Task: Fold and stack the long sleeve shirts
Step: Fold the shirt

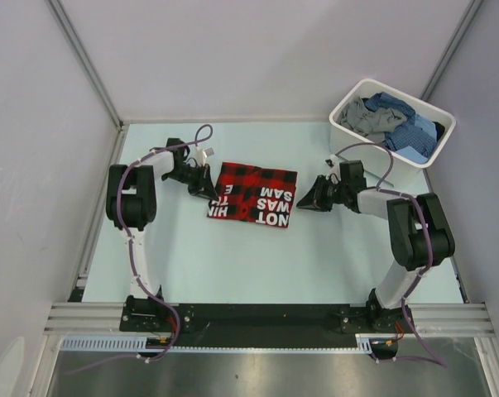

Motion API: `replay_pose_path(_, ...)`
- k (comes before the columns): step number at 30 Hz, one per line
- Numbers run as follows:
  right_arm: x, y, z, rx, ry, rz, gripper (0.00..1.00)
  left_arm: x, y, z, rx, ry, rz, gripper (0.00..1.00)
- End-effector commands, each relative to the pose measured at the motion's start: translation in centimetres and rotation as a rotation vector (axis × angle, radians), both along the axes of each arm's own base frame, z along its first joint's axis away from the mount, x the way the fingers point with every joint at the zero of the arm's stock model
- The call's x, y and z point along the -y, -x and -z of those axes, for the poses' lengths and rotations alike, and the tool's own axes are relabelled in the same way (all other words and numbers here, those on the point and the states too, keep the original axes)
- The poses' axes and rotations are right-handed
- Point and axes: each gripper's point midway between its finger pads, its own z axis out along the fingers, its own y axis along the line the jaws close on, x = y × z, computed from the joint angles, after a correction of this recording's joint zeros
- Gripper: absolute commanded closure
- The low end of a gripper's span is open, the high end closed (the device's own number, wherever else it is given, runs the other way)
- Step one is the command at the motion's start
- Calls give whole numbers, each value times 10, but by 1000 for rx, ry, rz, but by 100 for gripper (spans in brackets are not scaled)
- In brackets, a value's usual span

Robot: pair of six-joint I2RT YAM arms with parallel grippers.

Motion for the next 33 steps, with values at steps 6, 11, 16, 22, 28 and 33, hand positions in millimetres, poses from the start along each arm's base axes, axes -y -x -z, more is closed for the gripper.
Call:
replay_pose_path(6,-30,-26,-4,58,-76,57,81,-2,-3,5,15,-12,19,96)
replay_pose_path(11,-35,-29,9,23,-70,44,77,-2,-2,-2,36,-4,27,96)
replay_pose_path(16,-38,-33,15,8,-66,43,78,-3,5,-3,36,-3,34,96)
replay_pose_path(22,-28,-29,11,-1,-70,51,80,-3,9,0,26,-2,35,96)
replay_pose_path(28,-18,-25,12,2,-61,52,81,-3,8,-1,29,-1,34,96)
replay_pose_path(33,-29,-26,12,0,-77,44,81,-4,8,-1,29,-3,34,96)
